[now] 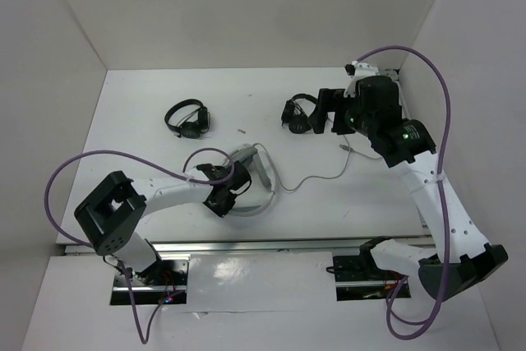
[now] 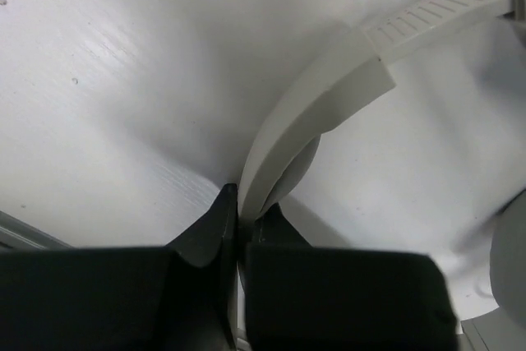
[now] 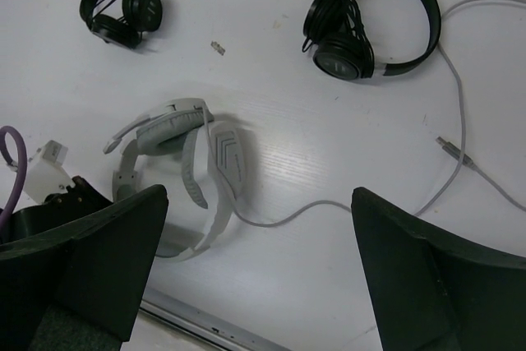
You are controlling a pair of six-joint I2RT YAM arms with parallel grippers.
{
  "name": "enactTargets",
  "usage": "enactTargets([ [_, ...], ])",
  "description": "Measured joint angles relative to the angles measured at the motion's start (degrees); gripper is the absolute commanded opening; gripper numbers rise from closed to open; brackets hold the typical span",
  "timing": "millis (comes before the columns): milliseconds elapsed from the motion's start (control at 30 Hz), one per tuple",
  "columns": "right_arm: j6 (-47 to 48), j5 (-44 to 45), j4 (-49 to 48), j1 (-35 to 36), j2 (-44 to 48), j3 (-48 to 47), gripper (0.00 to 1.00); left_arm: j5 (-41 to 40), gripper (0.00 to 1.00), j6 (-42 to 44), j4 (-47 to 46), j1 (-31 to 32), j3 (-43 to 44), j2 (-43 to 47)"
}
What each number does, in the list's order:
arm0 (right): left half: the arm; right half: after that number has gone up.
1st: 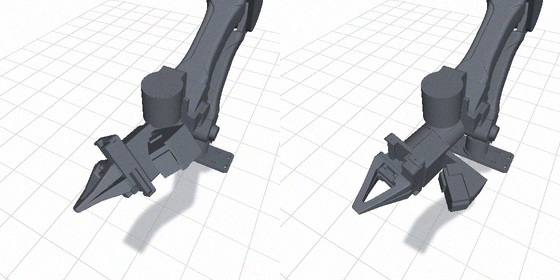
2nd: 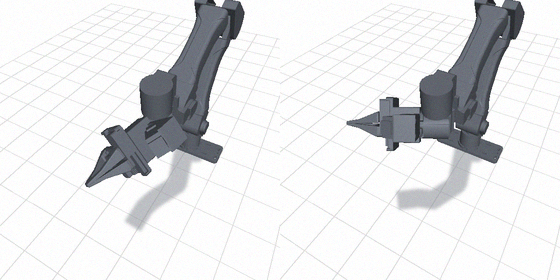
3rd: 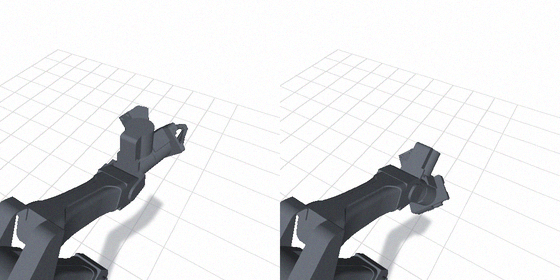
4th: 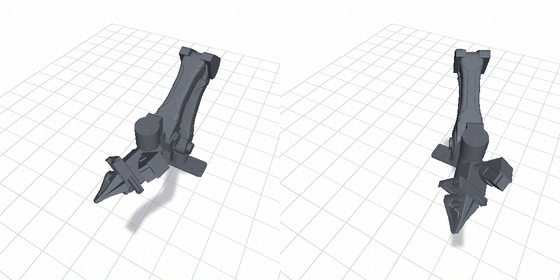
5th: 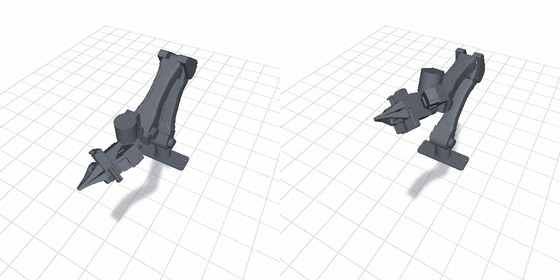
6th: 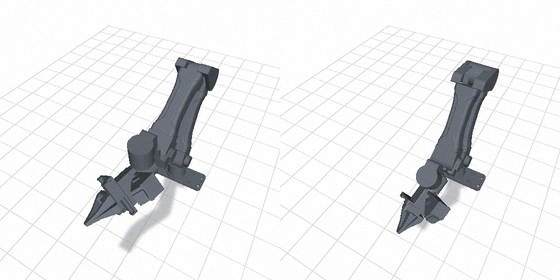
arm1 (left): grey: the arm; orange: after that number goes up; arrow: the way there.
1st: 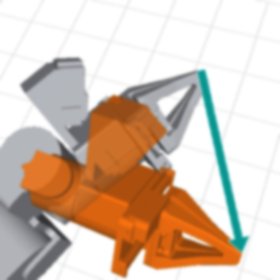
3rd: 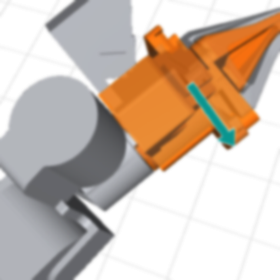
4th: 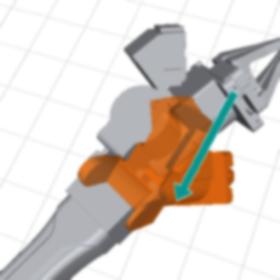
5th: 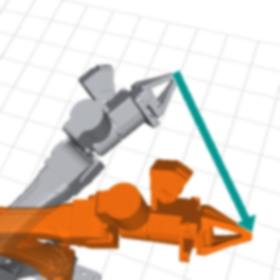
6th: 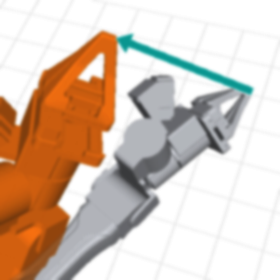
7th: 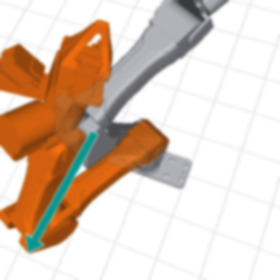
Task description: Wrap the headphones
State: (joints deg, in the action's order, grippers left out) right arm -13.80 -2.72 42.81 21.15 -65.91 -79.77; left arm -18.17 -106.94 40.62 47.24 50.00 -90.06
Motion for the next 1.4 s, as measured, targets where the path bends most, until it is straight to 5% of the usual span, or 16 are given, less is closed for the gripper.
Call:
enactTargets([
  [133, -0.02, -1.79, -0.13, 0.00, 0.72, 0.00, 1.00, -0.72, 0.00, 0.22, 0.59, 0.28, -1.01, 1.86],
  [300, -0.57, -11.06, -6.91, -0.04, 5.29, 3.61, 1.00, -9.38, 0.00, 0.94, 20.81, 5.92, 5.07, 11.47],
  [467, -1.68, -26.67, -25.44, 0.24, 19.87, 18.82, 1.00, -18.40, 0.00, 27.39, 27.43, 2.34, 25.53, 28.00],
  [667, -3.45, -37.53, -43.98, 0.74, 29.11, 29.14, 1.00, -24.68, 0.00, 51.74, 30.05, -7.96, 50.21, 29.09],
  [933, -1.68, -42.95, -47.84, 1.68, 20.98, 27.98, 1.00, -18.34, 0.00, 69.88, 32.61, -15.76, 69.92, 22.21],
  [1400, 7.06, -43.63, -47.56, 4.92, 10.36, 21.42, 1.00, -0.42, 0.00, 77.09, 31.26, -17.22, 67.25, 19.43],
])
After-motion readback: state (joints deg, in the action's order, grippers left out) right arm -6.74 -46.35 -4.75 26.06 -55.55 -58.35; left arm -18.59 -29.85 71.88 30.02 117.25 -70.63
